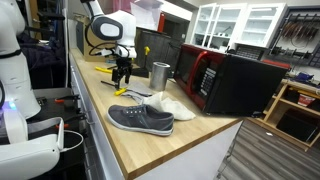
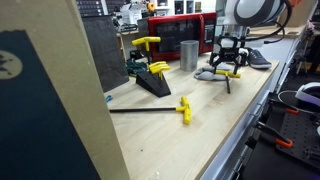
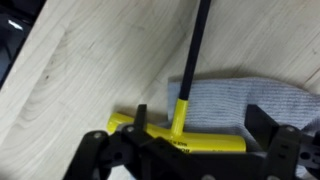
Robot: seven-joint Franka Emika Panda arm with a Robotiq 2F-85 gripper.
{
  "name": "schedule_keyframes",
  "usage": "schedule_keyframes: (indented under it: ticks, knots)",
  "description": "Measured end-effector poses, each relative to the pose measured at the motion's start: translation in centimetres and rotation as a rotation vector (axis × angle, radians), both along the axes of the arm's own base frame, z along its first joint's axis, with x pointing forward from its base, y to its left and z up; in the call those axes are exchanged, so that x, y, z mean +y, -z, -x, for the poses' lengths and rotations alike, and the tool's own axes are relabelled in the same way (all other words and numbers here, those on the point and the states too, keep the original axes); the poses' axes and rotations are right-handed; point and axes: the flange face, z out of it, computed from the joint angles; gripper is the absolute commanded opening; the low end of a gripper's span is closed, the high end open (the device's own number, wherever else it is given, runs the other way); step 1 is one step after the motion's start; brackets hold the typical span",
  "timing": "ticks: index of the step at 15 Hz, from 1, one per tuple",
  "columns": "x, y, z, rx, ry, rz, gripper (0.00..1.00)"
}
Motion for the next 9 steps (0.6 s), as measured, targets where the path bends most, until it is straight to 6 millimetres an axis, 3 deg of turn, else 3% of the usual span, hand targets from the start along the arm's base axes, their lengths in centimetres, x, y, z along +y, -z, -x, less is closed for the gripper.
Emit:
schedule_keyframes:
  ticks: [1,3,9]
  knots:
    - [0.0,0.0,0.1,0.000,0.015,-0.001,1.00]
    - [-0.3,0.0,0.2,-0.006,0.039,0.000,0.74]
    - [-2.1,-0.3,0.4,-0.022,0.087,0.003,0.27]
